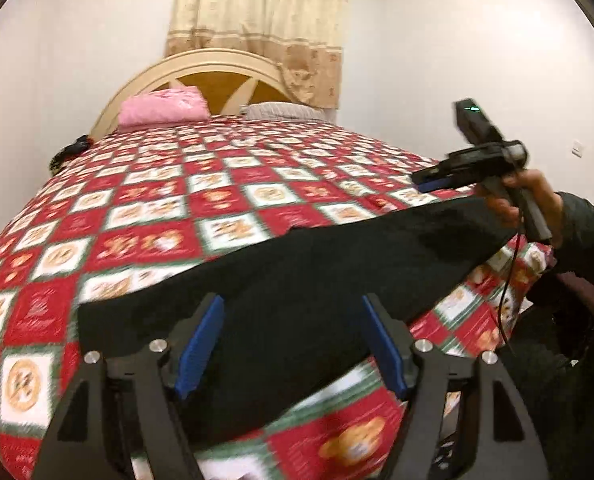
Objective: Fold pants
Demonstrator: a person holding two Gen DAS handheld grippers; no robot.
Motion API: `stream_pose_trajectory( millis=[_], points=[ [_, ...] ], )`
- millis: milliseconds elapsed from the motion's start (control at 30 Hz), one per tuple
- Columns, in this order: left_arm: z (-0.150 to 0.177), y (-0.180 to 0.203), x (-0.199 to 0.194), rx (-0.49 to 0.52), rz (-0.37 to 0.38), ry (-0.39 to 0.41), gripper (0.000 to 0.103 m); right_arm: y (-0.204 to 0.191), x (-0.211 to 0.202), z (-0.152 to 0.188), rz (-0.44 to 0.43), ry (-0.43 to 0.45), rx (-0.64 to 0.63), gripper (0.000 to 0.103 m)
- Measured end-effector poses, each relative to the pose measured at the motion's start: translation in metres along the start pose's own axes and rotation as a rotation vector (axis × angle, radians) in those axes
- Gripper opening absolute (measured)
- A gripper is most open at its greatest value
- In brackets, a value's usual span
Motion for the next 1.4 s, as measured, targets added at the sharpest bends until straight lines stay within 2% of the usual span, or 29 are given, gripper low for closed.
stream_pose_trajectory(
  millis=[67, 167, 233, 333, 433, 600, 733, 800, 833, 867, 967, 1067, 1200, 1267, 1400],
  points=[
    [-0.006, 0.018, 0.016, 0.031, 0.032, -0.012, 0.077, 0.045, -0.048, 0.004, 0.084, 0.06, 0.082, 0.061],
    [-0.013, 0.038, 0.033, 0.067, 0.075, -0.024, 0.077, 0.108, -0.127, 0.017, 0.204, 0.162, 0.225, 0.061],
    [-0.016, 0.053, 0.044, 0.097, 0.092, -0.029, 0.077, 0.149, -0.187, 0.035, 0.323, 0.232, 0.333, 0.061],
    [-0.017, 0.064, 0.066, 0.107, 0.114, -0.055, 0.077, 0.187, -0.244, 0.063, 0.445, 0.277, 0.448, 0.061],
    [-0.017, 0.071, 0.079, 0.117, 0.103, -0.075, 0.077, 0.198, -0.269, 0.084, 0.472, 0.284, 0.497, 0.061],
    [-0.012, 0.071, 0.092, 0.105, 0.097, -0.109, 0.077, 0.208, -0.26, 0.098, 0.466, 0.266, 0.53, 0.061],
    [-0.007, 0.063, 0.098, 0.05, 0.099, -0.142, 0.077, 0.231, -0.24, 0.094, 0.466, 0.277, 0.603, 0.061],
    [-0.004, 0.061, 0.103, 0.026, 0.116, -0.172, 0.08, 0.242, -0.236, 0.091, 0.464, 0.299, 0.632, 0.061],
    [-0.001, 0.06, 0.106, 0.016, 0.119, -0.189, 0.081, 0.247, -0.235, 0.088, 0.489, 0.307, 0.635, 0.05],
    [0.0, 0.06, 0.108, 0.012, 0.116, -0.193, 0.081, 0.249, -0.233, 0.083, 0.504, 0.306, 0.628, 0.032],
    [0.0, 0.063, 0.107, 0.017, 0.124, -0.19, 0.081, 0.249, -0.229, 0.065, 0.514, 0.314, 0.58, 0.01],
    [0.001, 0.062, 0.107, 0.012, 0.132, -0.189, 0.081, 0.231, -0.231, 0.035, 0.485, 0.343, 0.479, 0.006],
    [0.002, 0.061, 0.106, 0.003, 0.133, -0.187, 0.081, 0.191, -0.26, -0.004, 0.378, 0.484, 0.314, 0.006],
    [0.001, 0.061, 0.107, 0.006, 0.132, -0.187, 0.081, 0.185, -0.273, -0.006, 0.352, 0.527, 0.284, 0.006],
    [0.002, 0.061, 0.107, 0.007, 0.145, -0.186, 0.081, 0.228, -0.26, 0.033, 0.378, 0.423, 0.396, 0.006]
  ],
)
Point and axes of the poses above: each gripper's, at about its wrist camera, not at the fingertips, and x roughly the way its jaws point, y to its right, z to its underside, the point moved 5 cm from there along x, roughly the way its jaws point, and after that the axes turned 3 degrees about y, right-handed, at the moved point
